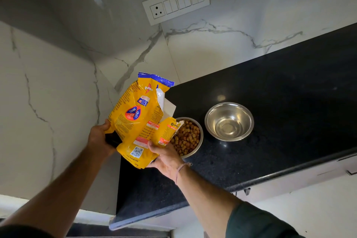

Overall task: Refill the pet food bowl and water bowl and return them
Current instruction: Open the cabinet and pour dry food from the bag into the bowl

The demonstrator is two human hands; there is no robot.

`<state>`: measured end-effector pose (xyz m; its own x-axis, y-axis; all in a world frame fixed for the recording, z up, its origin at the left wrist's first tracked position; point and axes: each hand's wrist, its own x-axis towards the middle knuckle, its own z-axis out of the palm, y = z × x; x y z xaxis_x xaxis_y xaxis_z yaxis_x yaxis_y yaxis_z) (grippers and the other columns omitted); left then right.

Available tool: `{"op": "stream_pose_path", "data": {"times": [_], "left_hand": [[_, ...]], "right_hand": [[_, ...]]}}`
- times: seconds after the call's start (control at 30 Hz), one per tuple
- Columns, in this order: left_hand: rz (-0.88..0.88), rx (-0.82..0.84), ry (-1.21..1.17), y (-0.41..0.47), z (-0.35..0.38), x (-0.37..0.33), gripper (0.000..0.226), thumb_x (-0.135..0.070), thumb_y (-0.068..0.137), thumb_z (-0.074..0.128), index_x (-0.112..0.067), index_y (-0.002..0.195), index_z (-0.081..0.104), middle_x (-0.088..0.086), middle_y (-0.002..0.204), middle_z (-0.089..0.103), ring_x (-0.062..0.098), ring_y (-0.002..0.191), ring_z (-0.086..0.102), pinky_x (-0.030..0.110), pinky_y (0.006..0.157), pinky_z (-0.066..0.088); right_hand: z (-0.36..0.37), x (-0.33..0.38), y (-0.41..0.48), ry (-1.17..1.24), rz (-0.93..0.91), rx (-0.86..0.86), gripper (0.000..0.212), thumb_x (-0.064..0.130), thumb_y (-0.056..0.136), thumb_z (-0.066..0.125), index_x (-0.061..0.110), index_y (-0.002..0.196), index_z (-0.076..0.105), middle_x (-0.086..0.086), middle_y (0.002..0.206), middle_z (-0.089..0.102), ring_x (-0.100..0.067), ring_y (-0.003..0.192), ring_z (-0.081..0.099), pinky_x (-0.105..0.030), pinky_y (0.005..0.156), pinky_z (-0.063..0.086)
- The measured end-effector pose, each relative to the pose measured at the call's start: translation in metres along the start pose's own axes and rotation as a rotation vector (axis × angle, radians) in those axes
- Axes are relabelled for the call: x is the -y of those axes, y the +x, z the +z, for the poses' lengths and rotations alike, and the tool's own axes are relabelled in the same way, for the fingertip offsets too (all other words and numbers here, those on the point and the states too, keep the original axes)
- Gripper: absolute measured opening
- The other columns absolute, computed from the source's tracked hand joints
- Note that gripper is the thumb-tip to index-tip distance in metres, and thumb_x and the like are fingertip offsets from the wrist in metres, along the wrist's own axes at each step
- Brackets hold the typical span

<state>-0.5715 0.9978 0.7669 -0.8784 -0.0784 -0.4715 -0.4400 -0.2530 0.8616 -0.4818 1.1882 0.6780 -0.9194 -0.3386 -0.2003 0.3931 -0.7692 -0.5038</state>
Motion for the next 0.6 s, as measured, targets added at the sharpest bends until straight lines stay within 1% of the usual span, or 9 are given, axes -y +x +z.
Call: {"op": "stream_pose_path", "data": {"times": [0.1,0.17,0.27,0.33,0.4,0.43,0.53,0.6], "left_hand": [[-0.006,0.015,0.000,-0.002,0.000,0.001,0.044,-0.048,0.106,0.037,-0.022,0.117,0.071,0.012,0.104,0.079,0.035,0.096,0.073,0.055,0.085,0.053],[-0.004,0.021,-0.007,-0.004,0.000,0.001,0.044,-0.046,0.107,0.036,-0.021,0.120,0.069,0.013,0.106,0.077,0.036,0.099,0.070,0.055,0.087,0.051],[-0.004,0.038,-0.014,-0.006,-0.001,0.003,0.043,-0.043,0.108,0.033,-0.022,0.120,0.068,0.011,0.101,0.079,0.034,0.093,0.073,0.053,0.085,0.051],[-0.008,0.053,-0.028,-0.007,-0.003,0.004,0.043,-0.043,0.108,0.032,-0.022,0.120,0.068,0.010,0.098,0.080,0.033,0.093,0.073,0.052,0.083,0.055],[-0.005,0.068,-0.049,-0.009,-0.005,0.006,0.043,-0.043,0.108,0.032,-0.022,0.120,0.067,0.009,0.099,0.080,0.033,0.089,0.076,0.052,0.078,0.062],[-0.003,0.074,-0.061,-0.010,-0.007,0.007,0.044,-0.044,0.108,0.032,-0.021,0.121,0.067,0.010,0.101,0.079,0.032,0.086,0.077,0.053,0.074,0.062],[0.017,0.081,-0.119,-0.012,-0.012,0.014,0.044,-0.045,0.108,0.034,-0.019,0.124,0.066,0.011,0.102,0.079,0.032,0.085,0.078,0.055,0.073,0.059],[0.040,0.078,-0.176,-0.015,-0.013,0.019,0.043,-0.043,0.108,0.033,-0.019,0.123,0.065,0.010,0.101,0.079,0.031,0.084,0.078,0.053,0.074,0.059]], "right_hand": [[0.000,-0.001,0.001,-0.003,0.009,-0.008,0.055,0.015,0.090,0.073,0.019,0.142,0.057,-0.013,0.136,0.067,-0.042,0.131,0.058,-0.081,0.104,0.033],[0.000,-0.001,0.001,-0.003,0.010,-0.021,0.054,0.015,0.089,0.073,0.018,0.141,0.057,-0.015,0.137,0.066,-0.043,0.131,0.057,-0.082,0.104,0.033],[0.001,0.000,0.000,-0.036,0.010,-0.028,0.052,0.013,0.092,0.071,0.016,0.142,0.056,-0.016,0.139,0.064,-0.043,0.132,0.057,-0.082,0.104,0.033],[0.001,0.000,0.000,-0.075,0.008,-0.034,0.050,0.011,0.095,0.069,0.017,0.143,0.055,-0.016,0.139,0.064,-0.043,0.132,0.057,-0.082,0.103,0.033],[0.001,0.001,0.001,-0.122,0.007,-0.050,0.052,0.011,0.093,0.071,0.017,0.142,0.055,-0.014,0.138,0.065,-0.041,0.131,0.058,-0.081,0.103,0.035],[0.002,0.002,0.002,-0.148,0.005,-0.060,0.052,0.010,0.092,0.072,0.017,0.142,0.056,-0.014,0.137,0.066,-0.040,0.129,0.059,-0.081,0.102,0.035],[0.008,0.007,0.001,-0.223,-0.005,-0.094,0.047,0.011,0.088,0.078,0.022,0.130,0.063,-0.007,0.129,0.072,-0.034,0.124,0.064,-0.078,0.102,0.039],[0.010,0.013,0.001,-0.274,-0.021,-0.099,0.042,0.011,0.087,0.080,0.027,0.124,0.066,-0.003,0.125,0.074,-0.030,0.120,0.067,-0.071,0.097,0.047]]}}
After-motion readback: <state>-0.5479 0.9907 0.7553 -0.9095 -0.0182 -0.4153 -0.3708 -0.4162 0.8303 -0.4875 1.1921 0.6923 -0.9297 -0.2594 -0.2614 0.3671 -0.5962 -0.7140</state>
